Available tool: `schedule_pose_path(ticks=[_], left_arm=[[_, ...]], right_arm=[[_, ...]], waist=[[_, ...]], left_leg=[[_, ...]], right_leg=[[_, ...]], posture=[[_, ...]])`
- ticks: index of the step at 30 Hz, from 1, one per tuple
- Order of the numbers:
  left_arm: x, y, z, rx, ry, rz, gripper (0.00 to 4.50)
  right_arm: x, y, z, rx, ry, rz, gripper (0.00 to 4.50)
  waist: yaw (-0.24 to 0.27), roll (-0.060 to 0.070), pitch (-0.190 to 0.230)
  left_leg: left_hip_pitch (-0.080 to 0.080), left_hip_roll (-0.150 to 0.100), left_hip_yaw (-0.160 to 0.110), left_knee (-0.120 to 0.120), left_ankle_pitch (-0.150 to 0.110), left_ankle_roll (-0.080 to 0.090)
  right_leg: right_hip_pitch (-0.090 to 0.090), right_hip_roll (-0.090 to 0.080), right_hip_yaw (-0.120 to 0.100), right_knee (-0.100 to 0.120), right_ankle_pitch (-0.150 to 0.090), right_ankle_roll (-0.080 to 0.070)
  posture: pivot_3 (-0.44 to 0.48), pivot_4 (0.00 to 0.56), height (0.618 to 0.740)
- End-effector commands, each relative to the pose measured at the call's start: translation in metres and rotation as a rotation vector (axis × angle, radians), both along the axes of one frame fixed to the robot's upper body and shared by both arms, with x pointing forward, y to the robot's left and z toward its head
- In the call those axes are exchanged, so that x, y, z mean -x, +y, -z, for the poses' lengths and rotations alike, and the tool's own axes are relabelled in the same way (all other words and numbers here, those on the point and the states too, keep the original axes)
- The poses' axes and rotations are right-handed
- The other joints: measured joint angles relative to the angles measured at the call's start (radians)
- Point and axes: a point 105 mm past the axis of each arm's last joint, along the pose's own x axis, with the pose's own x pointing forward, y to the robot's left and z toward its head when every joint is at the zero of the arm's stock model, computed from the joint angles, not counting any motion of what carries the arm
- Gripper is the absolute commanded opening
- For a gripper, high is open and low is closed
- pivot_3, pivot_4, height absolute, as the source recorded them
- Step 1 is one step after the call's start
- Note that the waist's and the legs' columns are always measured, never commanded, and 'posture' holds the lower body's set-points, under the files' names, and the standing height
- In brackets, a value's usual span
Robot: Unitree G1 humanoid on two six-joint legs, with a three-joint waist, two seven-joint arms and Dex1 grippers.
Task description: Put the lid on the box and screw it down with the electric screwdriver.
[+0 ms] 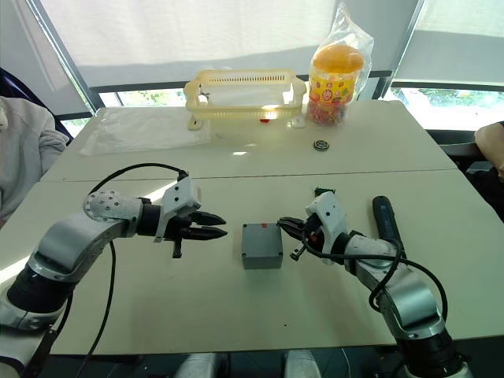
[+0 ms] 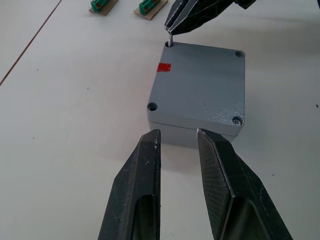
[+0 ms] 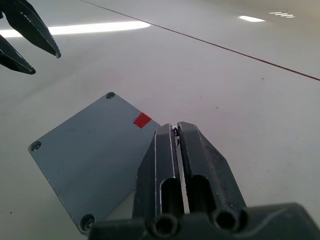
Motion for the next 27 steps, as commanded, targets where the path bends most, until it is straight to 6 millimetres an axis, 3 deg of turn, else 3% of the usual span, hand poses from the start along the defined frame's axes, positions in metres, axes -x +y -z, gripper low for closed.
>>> schedule_pose_path(ticks=[1, 11, 14, 19, 27], left_arm=[[0.002, -0.003, -0.007, 0.002, -0.04, 0.015, 1.13], [0.002, -0.004, -0.007, 0.004, -0.043, 0.014, 1.13], [0.002, -0.005, -0.007, 0.01, -0.044, 0.016, 1.13], [0.001, -0.004, -0.015, 0.051, -0.034, 0.022, 1.13], [-0.005, -0.009, -0.032, 0.109, -0.046, 0.061, 1.13]], right_arm=[[-0.001, 0.003, -0.006, 0.0, -0.034, -0.016, 0.05], [-0.002, 0.005, -0.004, 0.022, -0.04, -0.04, 0.05], [-0.002, 0.004, -0.008, 0.014, -0.055, -0.048, 0.94], [0.002, -0.004, -0.018, 0.007, -0.07, -0.041, 3.44], [0.008, -0.028, -0.052, -0.085, -0.028, -0.005, 3.44]], waist=[[0.0, 0.0, 0.0], [0.0, 0.0, 0.0], [0.0, 0.0, 0.0], [0.001, 0.0, 0.0], [0.001, 0.0, 0.0]], left_leg=[[0.0, 0.0, 0.0, 0.0, 0.0, 0.0], [0.0, 0.0, 0.0, 0.0, 0.0, 0.0], [0.0, 0.0, 0.0, 0.0, 0.0, 0.0], [0.0, 0.0, 0.0, 0.0, 0.0, 0.0], [0.0, 0.0, 0.0, 0.001, 0.0, 0.0]], right_leg=[[0.0, 0.0, 0.0, 0.0, 0.0, 0.0], [0.0, 0.0, 0.0, 0.0, 0.0, 0.0], [0.0, 0.0, 0.0, 0.0, 0.0, 0.0], [0.0, 0.0, 0.0, 0.0, 0.0, 0.0], [0.001, 0.0, 0.0, 0.0, 0.0, 0.0]], posture=[[0.0, 0.15, 0.74], [0.0, 0.15, 0.74], [0.0, 0.15, 0.74], [0.0, 0.15, 0.74], [0.0, 0.15, 0.74]])
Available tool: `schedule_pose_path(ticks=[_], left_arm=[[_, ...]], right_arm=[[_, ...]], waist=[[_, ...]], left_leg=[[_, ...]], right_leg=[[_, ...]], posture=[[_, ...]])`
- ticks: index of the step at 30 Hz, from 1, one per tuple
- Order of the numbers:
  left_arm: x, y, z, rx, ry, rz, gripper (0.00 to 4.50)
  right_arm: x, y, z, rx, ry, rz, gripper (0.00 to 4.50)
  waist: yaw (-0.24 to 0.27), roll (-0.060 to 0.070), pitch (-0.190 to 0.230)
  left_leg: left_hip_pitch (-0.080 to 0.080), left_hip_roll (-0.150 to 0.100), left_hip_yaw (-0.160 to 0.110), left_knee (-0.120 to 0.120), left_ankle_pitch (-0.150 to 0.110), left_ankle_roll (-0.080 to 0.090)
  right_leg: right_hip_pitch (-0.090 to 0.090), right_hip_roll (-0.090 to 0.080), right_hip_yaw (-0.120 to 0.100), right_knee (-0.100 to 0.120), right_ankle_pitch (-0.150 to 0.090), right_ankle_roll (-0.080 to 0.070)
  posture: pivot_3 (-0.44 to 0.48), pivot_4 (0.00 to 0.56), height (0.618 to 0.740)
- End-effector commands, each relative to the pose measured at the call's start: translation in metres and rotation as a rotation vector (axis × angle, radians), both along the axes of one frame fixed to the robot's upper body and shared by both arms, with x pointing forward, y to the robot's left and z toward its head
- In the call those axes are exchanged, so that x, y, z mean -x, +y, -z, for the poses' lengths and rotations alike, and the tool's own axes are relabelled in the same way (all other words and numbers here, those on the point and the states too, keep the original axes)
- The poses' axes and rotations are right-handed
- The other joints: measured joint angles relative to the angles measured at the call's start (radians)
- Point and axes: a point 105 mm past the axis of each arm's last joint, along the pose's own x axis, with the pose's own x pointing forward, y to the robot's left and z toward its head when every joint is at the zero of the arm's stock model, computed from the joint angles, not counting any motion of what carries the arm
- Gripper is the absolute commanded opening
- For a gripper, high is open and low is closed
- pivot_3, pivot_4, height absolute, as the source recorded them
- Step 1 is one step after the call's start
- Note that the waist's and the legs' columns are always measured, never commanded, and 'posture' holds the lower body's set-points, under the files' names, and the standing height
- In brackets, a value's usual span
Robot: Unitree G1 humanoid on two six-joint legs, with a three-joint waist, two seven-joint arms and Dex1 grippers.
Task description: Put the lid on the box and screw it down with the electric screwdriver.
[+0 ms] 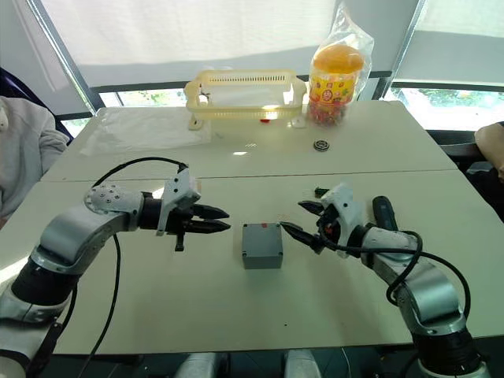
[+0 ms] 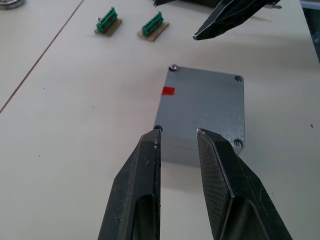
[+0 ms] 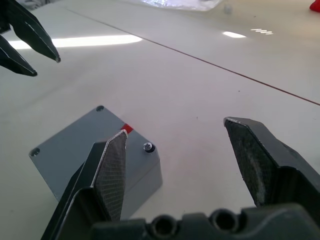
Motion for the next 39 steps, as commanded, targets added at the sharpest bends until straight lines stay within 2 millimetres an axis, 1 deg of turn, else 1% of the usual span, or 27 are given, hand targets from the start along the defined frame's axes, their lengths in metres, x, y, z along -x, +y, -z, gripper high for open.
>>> schedule_pose_path(ticks=[1, 3, 5, 7, 9, 11, 14, 15, 17, 18, 19, 21, 22, 24, 26, 29, 31, 35, 37, 39], left_arm=[[0.002, -0.003, -0.015, 0.033, -0.047, 0.039, 1.13], [0.004, -0.006, -0.016, 0.03, -0.053, 0.063, 1.13], [0.007, -0.01, -0.017, 0.038, -0.057, 0.1, 1.13], [0.009, -0.019, -0.02, 0.081, -0.046, 0.139, 1.13], [0.009, -0.032, -0.019, 0.121, -0.034, 0.179, 1.13], [0.013, -0.046, -0.022, 0.157, -0.026, 0.238, 1.13], [0.02, -0.058, -0.033, 0.211, -0.014, 0.307, 1.13], [0.021, -0.06, -0.035, 0.212, -0.022, 0.327, 1.13], [0.021, -0.062, -0.034, 0.19, -0.055, 0.35, 1.13], [0.02, -0.064, -0.033, 0.178, -0.073, 0.356, 1.13], [0.02, -0.065, -0.031, 0.171, -0.084, 0.358, 1.13], [0.02, -0.067, -0.029, 0.166, -0.098, 0.363, 1.13], [0.022, -0.068, -0.027, 0.165, -0.099, 0.368, 1.13], [0.026, -0.069, -0.024, 0.161, -0.099, 0.378, 1.13], [0.03, -0.069, -0.019, 0.143, -0.107, 0.385, 1.13], [0.034, -0.067, -0.016, 0.114, -0.12, 0.381, 1.13], [0.036, -0.065, -0.016, 0.101, -0.127, 0.374, 1.13], [0.036, -0.061, -0.015, 0.078, -0.138, 0.346, 1.13], [0.034, -0.059, -0.015, 0.074, -0.143, 0.327, 1.13], [0.033, -0.057, -0.013, 0.078, -0.133, 0.306, 1.13]], right_arm=[[0.005, -0.009, -0.022, -0.026, -0.013, 0.001, 3.44], [0.005, -0.026, -0.028, -0.024, -0.002, 0.048, 3.44], [0.002, -0.051, -0.041, -0.046, 0.001, 0.134, 3.44], [-0.003, -0.069, -0.059, -0.148, 0.018, 0.211, 3.44], [-0.007, -0.073, -0.073, -0.221, 0.056, 0.246, 3.44], [-0.011, -0.082, -0.08, -0.213, 0.101, 0.31, 3.44], [-0.01, -0.1, -0.092, -0.165, 0.163, 0.376, 3.44], [-0.007, -0.106, -0.094, -0.125, 0.211, 0.388, 3.71], [-0.004, -0.124, -0.087, -0.024, 0.34, 0.463, 4.29], [-0.001, -0.135, -0.08, 0.047, 0.408, 0.514, 4.47], [0.002, -0.145, -0.072, 0.107, 0.474, 0.551, 4.47], [0.013, -0.153, -0.061, 0.178, 0.599, 0.551, 4.47], [0.021, -0.155, -0.056, 0.193, 0.676, 0.536, 4.47], [0.029, -0.157, -0.05, 0.188, 0.782, 0.527, 4.47], [0.034, -0.158, -0.045, 0.171, 0.859, 0.519, 4.47], [0.04, -0.158, -0.027, 0.18, 0.965, 0.503, 4.47], [0.039, -0.16, -0.017, 0.18, 1.003, 0.513, 4.47], [0.026, -0.162, -0.002, 0.186, 1.035, 0.545, 4.47], [0.019, -0.164, 0.004, 0.218, 1.032, 0.555, 4.47], [0.013, -0.161, 0.009, 0.242, 1.039, 0.539, 4.47]], waist=[[-0.001, 0.0, 0.0], [0.0, 0.0, 0.0], [0.002, 0.0, 0.0], [0.002, 0.0, 0.0], [0.002, 0.0, 0.0], [0.001, 0.0, 0.0], [0.002, 0.0, 0.0], [0.002, 0.0, 0.0], [0.001, 0.002, 0.001], [0.0, 0.002, 0.0], [0.0, 0.002, 0.0], [-0.001, 0.002, 0.0], [-0.002, 0.003, 0.0], [-0.006, 0.003, 0.0], [-0.007, 0.003, 0.0], [-0.004, 0.002, 0.0], [-0.002, 0.002, 0.0], [-0.002, 0.002, 0.0], [-0.002, 0.003, 0.0], [-0.002, 0.002, 0.0]], left_leg=[[0.0, 0.0, 0.0, 0.0, 0.0, 0.0], [0.0, 0.0, 0.0, 0.0, 0.0, 0.0], [0.0, 0.0, 0.0, 0.0, 0.0, 0.0], [0.0, 0.0, 0.0, 0.0, 0.0, 0.0], [0.0, 0.0, 0.001, 0.002, 0.0, 0.0], [0.0, 0.0, 0.0, 0.002, 0.0, 0.0], [-0.001, 0.0, 0.0, 0.001, 0.0, 0.0], [-0.001, 0.0, 0.0, 0.001, 0.0, 0.0], [-0.001, -0.001, 0.001, 0.001, 0.0, 0.0], [-0.001, -0.001, 0.001, 0.001, 0.0, 0.001], [-0.001, -0.001, 0.002, 0.001, 0.0, 0.001], [-0.001, 0.0, 0.002, 0.001, 0.0, 0.001], [-0.001, 0.0, 0.002, 0.001, 0.0, 0.001], [-0.001, 0.0, 0.004, 0.0, -0.001, 0.001], [-0.001, 0.0, 0.005, 0.0, -0.001, 0.001], [-0.001, 0.0, 0.005, 0.0, -0.001, 0.001], [-0.001, 0.0, 0.004, 0.0, -0.001, 0.001], [-0.001, 0.0, 0.005, 0.002, -0.001, 0.001], [-0.002, 0.0, 0.005, 0.002, -0.001, 0.001], [-0.002, 0.0, 0.005, 0.001, -0.001, 0.001]], right_leg=[[0.0, 0.0, 0.0, 0.0, 0.0, 0.0], [0.0, 0.0, 0.0, 0.0, 0.0, 0.0], [0.0, 0.0, 0.0, 0.0, 0.0, 0.0], [0.001, 0.0, 0.0, -0.001, 0.0, 0.0], [0.002, 0.0, 0.0, -0.001, 0.0, -0.001], [0.002, -0.001, 0.0, -0.002, -0.001, -0.002], [0.001, -0.001, 0.0, -0.002, 0.0, -0.001], [0.001, -0.001, 0.0, -0.002, 0.0, -0.001], [0.0, -0.001, 0.0, -0.002, 0.0, -0.001], [0.0, -0.002, 0.0, -0.003, -0.001, -0.002], [0.001, -0.002, 0.0, -0.003, -0.001, -0.003], [0.001, -0.001, 0.001, -0.004, -0.002, -0.004], [0.001, -0.001, 0.001, -0.005, -0.002, -0.004], [0.0, -0.001, 0.002, -0.005, -0.002, -0.004], [0.0, -0.001, 0.002, -0.005, -0.002, -0.004], [-0.001, -0.001, 0.002, -0.005, -0.002, -0.004], [-0.001, -0.001, 0.002, -0.005, -0.002, -0.004], [0.0, -0.002, 0.002, -0.006, -0.002, -0.004], [0.0, -0.002, 0.002, -0.006, -0.002, -0.003], [-0.001, -0.002, 0.002, -0.005, -0.001, -0.002]], posture=[[0.0, 0.15, 0.74], [0.0, 0.15, 0.74], [0.0, 0.15, 0.74], [0.0, 0.15, 0.74], [0.0, 0.15, 0.74], [0.0, 0.15, 0.74], [0.0, 0.15, 0.74], [0.0, 0.15, 0.74], [0.0, 0.15, 0.74], [0.0, 0.15, 0.74], [0.0, 0.15, 0.74], [0.0, 0.15, 0.74], [0.0, 0.15, 0.74], [0.0, 0.15, 0.74], [0.0, 0.15, 0.74], [0.0, 0.15, 0.74], [0.0, 0.15, 0.74], [0.0, 0.15, 0.74], [0.0, 0.15, 0.74], [0.0, 0.15, 0.74]])
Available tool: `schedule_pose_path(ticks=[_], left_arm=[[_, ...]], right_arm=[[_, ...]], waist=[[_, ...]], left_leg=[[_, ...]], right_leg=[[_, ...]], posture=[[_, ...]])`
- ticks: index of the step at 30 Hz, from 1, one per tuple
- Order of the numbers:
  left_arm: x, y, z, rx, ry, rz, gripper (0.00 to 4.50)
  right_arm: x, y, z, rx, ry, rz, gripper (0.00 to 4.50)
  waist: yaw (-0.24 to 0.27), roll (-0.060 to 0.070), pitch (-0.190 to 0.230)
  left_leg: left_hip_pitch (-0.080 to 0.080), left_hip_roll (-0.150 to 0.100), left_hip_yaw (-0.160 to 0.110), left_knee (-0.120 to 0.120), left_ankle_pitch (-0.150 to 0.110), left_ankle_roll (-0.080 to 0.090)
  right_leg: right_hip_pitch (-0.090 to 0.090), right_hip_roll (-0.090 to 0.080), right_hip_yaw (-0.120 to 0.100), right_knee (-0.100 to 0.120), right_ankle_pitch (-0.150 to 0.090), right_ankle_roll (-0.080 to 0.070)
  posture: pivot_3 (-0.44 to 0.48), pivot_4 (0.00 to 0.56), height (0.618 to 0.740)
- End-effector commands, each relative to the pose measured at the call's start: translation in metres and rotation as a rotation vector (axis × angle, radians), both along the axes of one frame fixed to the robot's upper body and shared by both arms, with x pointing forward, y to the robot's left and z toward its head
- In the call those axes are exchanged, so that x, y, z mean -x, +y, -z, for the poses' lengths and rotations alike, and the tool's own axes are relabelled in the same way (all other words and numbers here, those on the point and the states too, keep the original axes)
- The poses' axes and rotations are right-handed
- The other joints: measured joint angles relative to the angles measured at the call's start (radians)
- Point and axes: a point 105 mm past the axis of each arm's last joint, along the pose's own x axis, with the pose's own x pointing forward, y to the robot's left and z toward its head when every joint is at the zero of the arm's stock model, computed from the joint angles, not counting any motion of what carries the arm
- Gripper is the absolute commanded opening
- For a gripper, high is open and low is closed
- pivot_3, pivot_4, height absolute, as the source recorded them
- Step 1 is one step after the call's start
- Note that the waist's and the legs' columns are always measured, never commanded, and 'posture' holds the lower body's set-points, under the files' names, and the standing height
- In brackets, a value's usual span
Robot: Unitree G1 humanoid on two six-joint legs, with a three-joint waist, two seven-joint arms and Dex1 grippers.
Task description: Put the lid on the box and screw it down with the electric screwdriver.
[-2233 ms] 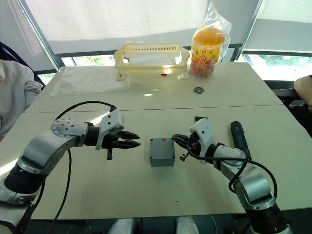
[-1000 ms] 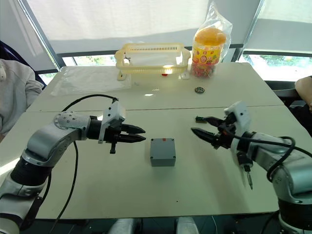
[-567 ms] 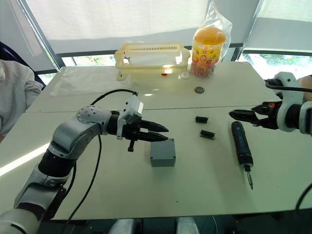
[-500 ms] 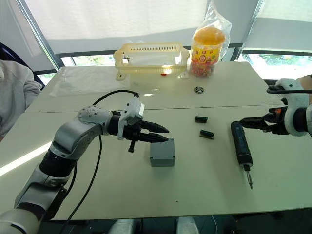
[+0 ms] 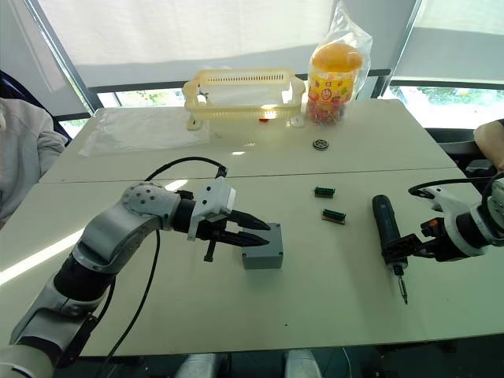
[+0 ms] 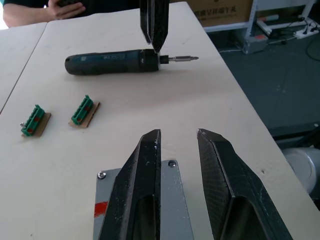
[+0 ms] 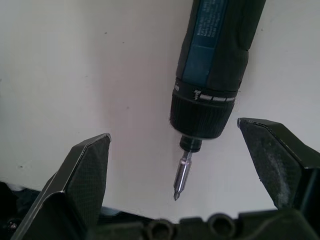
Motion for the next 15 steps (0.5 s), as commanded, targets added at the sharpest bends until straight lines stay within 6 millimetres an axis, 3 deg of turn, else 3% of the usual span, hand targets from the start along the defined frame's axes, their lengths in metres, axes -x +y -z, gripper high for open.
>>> schedule_pose_path(ticks=[1, 15], left_arm=[[-0.001, 0.003, -0.006, 0.013, -0.029, -0.031, 1.13], [-0.008, 0.01, -0.001, -0.007, -0.035, -0.11, 1.13]], right_arm=[[-0.01, 0.001, 0.0, 0.044, -0.013, -0.028, 4.47], [-0.021, -0.008, 0.04, 0.146, 0.053, -0.088, 4.47]], waist=[[0.0, 0.0, 0.0], [-0.002, -0.004, -0.001]], left_leg=[[0.0, 0.0, 0.0, 0.0, 0.0, 0.0], [0.0, 0.0, -0.001, 0.001, 0.0, 0.0]], right_leg=[[0.0, 0.0, 0.0, 0.0, 0.001, 0.001], [0.001, 0.001, -0.001, 0.001, 0.001, 0.002]], posture=[[0.0, 0.15, 0.74], [0.0, 0.15, 0.74]])
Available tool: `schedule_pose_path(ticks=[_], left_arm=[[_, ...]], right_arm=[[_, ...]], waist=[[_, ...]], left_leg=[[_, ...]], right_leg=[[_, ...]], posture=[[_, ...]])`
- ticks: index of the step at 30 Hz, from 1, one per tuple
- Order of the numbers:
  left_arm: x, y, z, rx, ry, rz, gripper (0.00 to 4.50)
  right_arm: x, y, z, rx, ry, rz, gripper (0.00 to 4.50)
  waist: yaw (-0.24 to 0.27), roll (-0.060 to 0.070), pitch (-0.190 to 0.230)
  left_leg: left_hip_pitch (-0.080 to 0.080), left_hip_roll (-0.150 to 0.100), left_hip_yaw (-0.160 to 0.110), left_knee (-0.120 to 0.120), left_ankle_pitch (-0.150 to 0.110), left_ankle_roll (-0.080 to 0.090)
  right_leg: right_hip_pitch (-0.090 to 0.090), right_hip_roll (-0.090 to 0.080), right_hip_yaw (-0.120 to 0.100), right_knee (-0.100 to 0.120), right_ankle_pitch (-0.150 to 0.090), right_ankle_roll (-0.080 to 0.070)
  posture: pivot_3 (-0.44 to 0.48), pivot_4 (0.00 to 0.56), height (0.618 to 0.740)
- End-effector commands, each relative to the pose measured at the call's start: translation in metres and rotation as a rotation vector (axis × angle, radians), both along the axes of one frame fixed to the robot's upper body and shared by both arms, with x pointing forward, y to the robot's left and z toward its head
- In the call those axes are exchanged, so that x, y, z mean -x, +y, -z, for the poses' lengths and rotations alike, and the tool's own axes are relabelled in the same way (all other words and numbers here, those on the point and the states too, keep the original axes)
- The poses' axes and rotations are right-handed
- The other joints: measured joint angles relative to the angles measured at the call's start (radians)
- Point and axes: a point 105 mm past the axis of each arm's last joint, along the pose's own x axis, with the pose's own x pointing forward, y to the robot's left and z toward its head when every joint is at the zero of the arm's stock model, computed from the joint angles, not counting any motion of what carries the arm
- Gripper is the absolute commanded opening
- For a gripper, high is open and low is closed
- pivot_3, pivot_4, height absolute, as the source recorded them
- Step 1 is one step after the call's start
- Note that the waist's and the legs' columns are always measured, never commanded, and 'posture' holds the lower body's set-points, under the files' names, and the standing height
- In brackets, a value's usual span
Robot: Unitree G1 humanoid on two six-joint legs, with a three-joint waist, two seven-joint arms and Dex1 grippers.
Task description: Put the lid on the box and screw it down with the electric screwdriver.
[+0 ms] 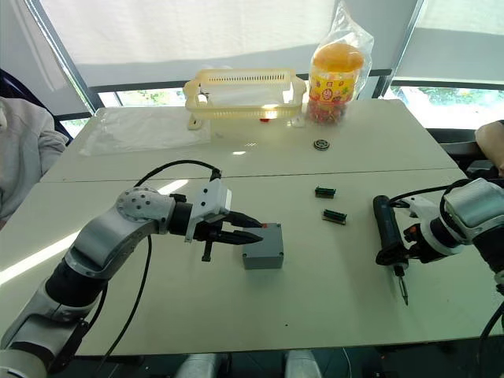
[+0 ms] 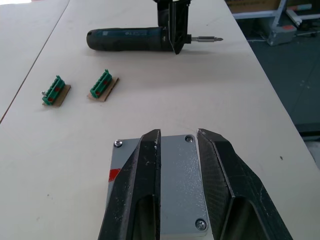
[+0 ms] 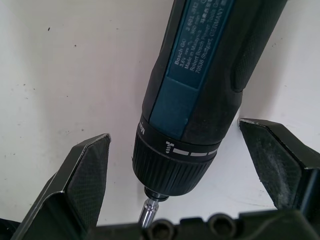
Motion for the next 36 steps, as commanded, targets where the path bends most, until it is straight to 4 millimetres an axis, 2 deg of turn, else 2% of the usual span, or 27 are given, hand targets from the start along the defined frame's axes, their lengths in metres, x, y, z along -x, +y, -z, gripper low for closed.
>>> schedule_pose_path(ticks=[1, 2, 5, 8, 9, 12, 14, 17, 21, 22, 25, 26, 27, 28, 30, 33, 35, 36], left_arm=[[-0.001, 0.002, -0.007, 0.016, -0.03, -0.011, 1.13], [0.0, 0.002, -0.007, 0.015, -0.031, -0.009, 1.13], [0.0, 0.005, -0.011, 0.006, -0.038, -0.001, 1.13], [-0.002, 0.008, -0.015, -0.002, -0.04, 0.001, 1.13], [-0.003, 0.009, -0.016, -0.006, -0.041, 0.002, 1.13], [-0.005, 0.013, -0.018, -0.015, -0.041, 0.005, 1.13], [-0.006, 0.016, -0.021, -0.017, -0.033, 0.008, 1.13], [-0.013, 0.024, -0.027, -0.035, -0.048, -0.014, 1.13], [-0.023, 0.034, -0.032, -0.024, 0.026, -0.039, 1.13], [-0.024, 0.033, -0.031, -0.028, 0.034, -0.037, 1.13], [-0.028, 0.03, -0.029, -0.026, 0.051, -0.03, 1.13], [-0.028, 0.028, -0.028, -0.027, 0.065, -0.018, 1.13], [-0.027, 0.027, -0.026, -0.028, 0.074, -0.006, 1.13], [-0.027, 0.024, -0.023, -0.03, 0.089, 0.0, 1.13], [-0.028, 0.019, -0.015, -0.038, 0.097, 0.0, 1.13], [-0.029, 0.013, -0.01, -0.042, 0.104, 0.0, 1.13], [-0.029, 0.01, -0.008, -0.044, 0.111, 0.002, 1.13], [-0.029, 0.01, -0.001, -0.067, 0.103, -0.002, 1.13]], right_arm=[[-0.002, -0.007, 0.01, 0.043, 0.01, -0.01, 4.47], [-0.002, -0.007, 0.012, 0.046, 0.016, -0.021, 4.47], [0.003, -0.007, 0.02, 0.028, 0.035, -0.016, 3.68], [0.009, -0.006, 0.025, 0.007, 0.044, 0.017, 2.17], [0.011, -0.006, 0.025, -0.007, 0.041, 0.044, 1.85], [0.012, -0.004, 0.023, -0.068, -0.005, 0.145, 1.78], [0.007, -0.007, 0.017, -0.06, -0.132, 0.165, 1.78], [0.001, 0.001, -0.012, -0.105, -0.363, 0.202, 1.78], [-0.011, -0.002, -0.065, 0.038, -0.797, 0.193, 1.78], [-0.009, -0.001, -0.068, 0.087, -0.838, 0.177, 1.78], [-0.012, 0.003, -0.072, 0.218, -0.914, 0.136, 1.78], [-0.016, 0.006, -0.079, 0.234, -0.973, 0.13, 1.78], [-0.022, 0.011, -0.088, 0.229, -1.044, 0.135, 1.78], [-0.029, 0.02, -0.104, 0.17, -1.177, 0.153, 1.78], [-0.033, 0.05, -0.13, -0.016, -1.41, 0.153, 1.78], [-0.027, 0.091, -0.138, -0.197, -1.579, 0.101, 1.78], [-0.026, 0.106, -0.142, -0.281, -1.625, 0.1, 1.78], [-0.023, 0.119, -0.142, -0.334, -1.646, 0.077, 1.78]], waist=[[-0.002, -0.002, 0.0], [-0.001, -0.003, -0.001], [-0.001, -0.005, -0.001], [0.003, -0.007, -0.001], [0.004, -0.008, -0.002], [0.005, -0.009, -0.002], [0.004, -0.01, -0.002], [0.001, -0.013, -0.002], [-0.008, -0.002, 0.002], [-0.003, 0.003, 0.002], [0.005, 0.003, 0.002], [0.006, 0.003, 0.002], [0.003, 0.002, 0.002], [0.0, 0.002, 0.003], [-0.008, 0.002, 0.003], [-0.006, 0.003, 0.003], [-0.005, 0.003, 0.003], [-0.005, 0.003, 0.003]], left_leg=[[0.0, 0.0, 0.0, 0.0, 0.0, 0.0], [0.001, 0.0, 0.0, 0.001, 0.0, 0.0], [0.001, 0.0, 0.0, 0.002, 0.0, 0.0], [0.001, 0.0, -0.002, 0.002, 0.0, 0.0], [0.001, 0.0, -0.002, 0.001, 0.0, 0.0], [0.001, 0.0, -0.004, 0.001, 0.0, 0.0], [0.001, 0.0, -0.004, 0.001, 0.0, 0.0], [0.002, 0.001, -0.005, 0.001, 0.0, 0.0], [0.002, 0.001, -0.001, 0.0, 0.0, 0.0], [0.001, 0.001, 0.0, 0.0, 0.0, 0.0], [0.0, 0.0, -0.002, 0.0, 0.0, 0.0], [0.0, 0.0, -0.002, 0.0, 0.0, 0.0], [0.0, -0.001, -0.002, 0.0, 0.0, 0.0], [0.0, -0.001, -0.002, 0.0, 0.0, 0.0], [0.0, -0.001, -0.001, 0.0, 0.0, 0.0], [0.0, 0.0, -0.001, -0.001, 0.0, 0.0], [0.0, 0.0, -0.002, -0.003, 0.0, 0.0], [0.0, 0.0, -0.002, -0.003, 0.0, 0.0]], right_leg=[[0.001, 0.0, 0.0, 0.0, 0.0, 0.0], [0.002, 0.0, 0.0, -0.001, 0.0, 0.0], [0.003, 0.0, 0.0, -0.001, 0.0, -0.001], [0.003, 0.0, -0.001, -0.001, 0.0, -0.001], [0.003, 0.0, -0.001, -0.001, 0.0, -0.001], [0.004, 0.0, -0.003, -0.001, 0.0, 0.0], [0.004, 0.0, -0.003, -0.001, 0.0, 0.0], [0.004, 0.001, -0.004, 0.0, 0.0, 0.0], [0.0, 0.002, 0.0, 0.003, 0.0, 0.0], [-0.001, 0.001, 0.001, 0.004, 0.0, 0.001], [-0.004, 0.001, 0.0, 0.009, -0.001, 0.003], [-0.004, 0.001, 0.0, 0.01, -0.002, 0.003], [-0.004, 0.001, 0.0, 0.011, -0.002, 0.003], [-0.004, 0.001, 0.0, 0.011, -0.002, 0.003], [-0.005, 0.001, 0.001, 0.011, -0.001, 0.003], [-0.008, 0.001, 0.002, 0.016, -0.002, 0.002], [-0.009, 0.002, 0.002, 0.017, -0.002, 0.002], [-0.01, 0.002, 0.002, 0.018, -0.002, 0.001]], posture=[[0.0, 0.15, 0.74], [0.0, 0.15, 0.74], [0.0, 0.15, 0.74], [0.0, 0.15, 0.74], [0.0, 0.15, 0.74], [0.0, 0.15, 0.74], [0.0, 0.15, 0.74], [0.0, 0.15, 0.74], [0.0, 0.15, 0.74], [0.0, 0.15, 0.74], [0.0, 0.15, 0.74], [0.0, 0.15, 0.74], [0.0, 0.15, 0.74], [0.0, 0.15, 0.74], [0.0, 0.15, 0.74], [0.0, 0.15, 0.74], [0.0, 0.15, 0.74], [0.0, 0.15, 0.74]])
